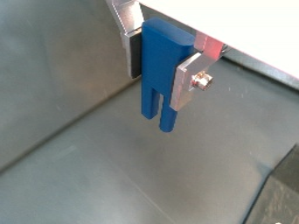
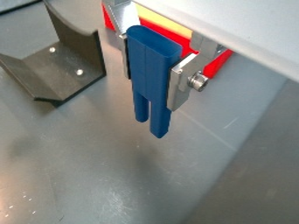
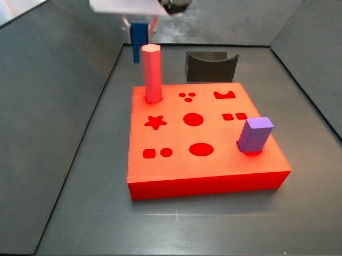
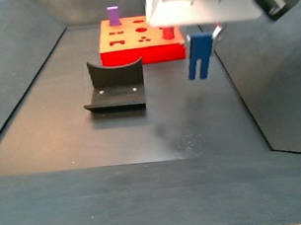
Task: Pick up the square-circle object. Move up. Rotate the square-circle object. Place the square-circle object on the fixture. Regrasp the square-circle object. Move to above the board. Insert the square-circle object.
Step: Move to above the board.
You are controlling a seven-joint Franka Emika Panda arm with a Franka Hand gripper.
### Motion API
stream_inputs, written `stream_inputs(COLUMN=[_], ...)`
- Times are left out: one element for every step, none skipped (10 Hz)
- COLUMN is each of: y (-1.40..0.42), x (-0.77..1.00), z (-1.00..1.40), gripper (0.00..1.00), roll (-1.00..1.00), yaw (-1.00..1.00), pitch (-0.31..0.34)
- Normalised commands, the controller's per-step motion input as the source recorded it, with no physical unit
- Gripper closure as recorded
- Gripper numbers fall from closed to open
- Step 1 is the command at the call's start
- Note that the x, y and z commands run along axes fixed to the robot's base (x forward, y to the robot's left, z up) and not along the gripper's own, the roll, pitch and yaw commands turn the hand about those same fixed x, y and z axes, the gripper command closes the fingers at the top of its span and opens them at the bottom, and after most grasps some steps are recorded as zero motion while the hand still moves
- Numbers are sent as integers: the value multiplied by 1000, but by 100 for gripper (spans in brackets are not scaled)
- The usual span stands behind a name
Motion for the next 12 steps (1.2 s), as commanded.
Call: stream_inputs(y=[48, 47, 48, 48, 45, 44, 42, 37, 36, 34, 28, 21], x=[-218, -213, -198, -192, -179, -174, -162, -151, -140, -123, -91, -43], z=[1000, 1000, 1000, 1000, 1000, 1000, 1000, 1000, 1000, 1000, 882, 669], gripper=[100, 100, 100, 100, 100, 100, 100, 100, 100, 100, 100, 100], roll=[-2, 10, 40, 52, 65, 74, 81, 78, 78, 79, 80, 76], yaw=[-30, -26, -22, -23, -17, -12, 0, 10, 15, 20, 23, 26], pitch=[47, 40, 27, 23, 21, 23, 18, 19, 23, 28, 40, 59])
